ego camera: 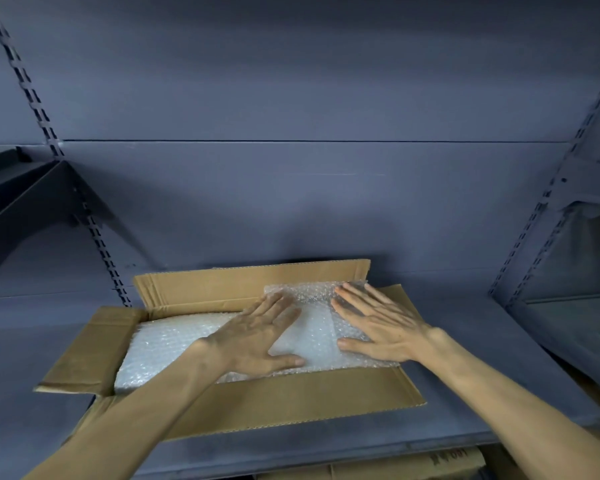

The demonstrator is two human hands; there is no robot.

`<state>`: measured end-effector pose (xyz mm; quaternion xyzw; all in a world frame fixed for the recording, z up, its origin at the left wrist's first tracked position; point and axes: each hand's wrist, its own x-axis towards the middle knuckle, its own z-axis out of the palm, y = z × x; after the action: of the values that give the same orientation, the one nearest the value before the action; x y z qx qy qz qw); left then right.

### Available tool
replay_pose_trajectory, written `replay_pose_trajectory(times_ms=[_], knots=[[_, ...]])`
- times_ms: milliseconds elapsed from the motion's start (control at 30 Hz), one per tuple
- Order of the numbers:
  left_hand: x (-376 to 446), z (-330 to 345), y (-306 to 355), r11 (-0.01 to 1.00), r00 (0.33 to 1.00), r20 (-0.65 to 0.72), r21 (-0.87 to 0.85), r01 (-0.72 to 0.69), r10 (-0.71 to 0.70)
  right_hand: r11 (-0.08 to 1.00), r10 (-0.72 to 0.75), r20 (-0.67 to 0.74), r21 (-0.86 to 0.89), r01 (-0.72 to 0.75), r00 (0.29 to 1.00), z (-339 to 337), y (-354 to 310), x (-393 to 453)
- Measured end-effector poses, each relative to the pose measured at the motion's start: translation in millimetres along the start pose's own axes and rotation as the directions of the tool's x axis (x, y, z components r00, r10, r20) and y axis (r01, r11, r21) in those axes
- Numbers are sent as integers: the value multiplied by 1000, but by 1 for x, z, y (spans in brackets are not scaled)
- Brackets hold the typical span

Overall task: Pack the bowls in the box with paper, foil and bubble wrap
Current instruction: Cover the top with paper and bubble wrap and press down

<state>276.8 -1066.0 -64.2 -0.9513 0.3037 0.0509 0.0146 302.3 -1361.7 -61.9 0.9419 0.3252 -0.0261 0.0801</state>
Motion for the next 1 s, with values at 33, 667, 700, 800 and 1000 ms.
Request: replay_pose_trajectory(times_ms=[33, 667, 700, 800, 1000], knots=[[1, 0, -2, 1000, 1000, -6, 8, -7, 7, 1000, -7, 10, -5, 7, 1000, -1, 1, 2], [21, -2, 0, 991, 963, 247, -48, 125, -109, 999, -52, 80, 14, 51, 995, -8, 6, 19], [22, -2, 0, 991, 963, 247, -47, 128, -113, 999, -51, 75, 8, 51, 996, -9, 5, 19], [23, 0, 3, 990, 962, 248, -45, 133, -118, 999, -34, 78, -7, 35, 996, -9, 2, 18], [28, -4, 4, 987, 962, 240, -66, 148, -129, 997, 53, 103, 52, -58, 993, -3, -11, 25]])
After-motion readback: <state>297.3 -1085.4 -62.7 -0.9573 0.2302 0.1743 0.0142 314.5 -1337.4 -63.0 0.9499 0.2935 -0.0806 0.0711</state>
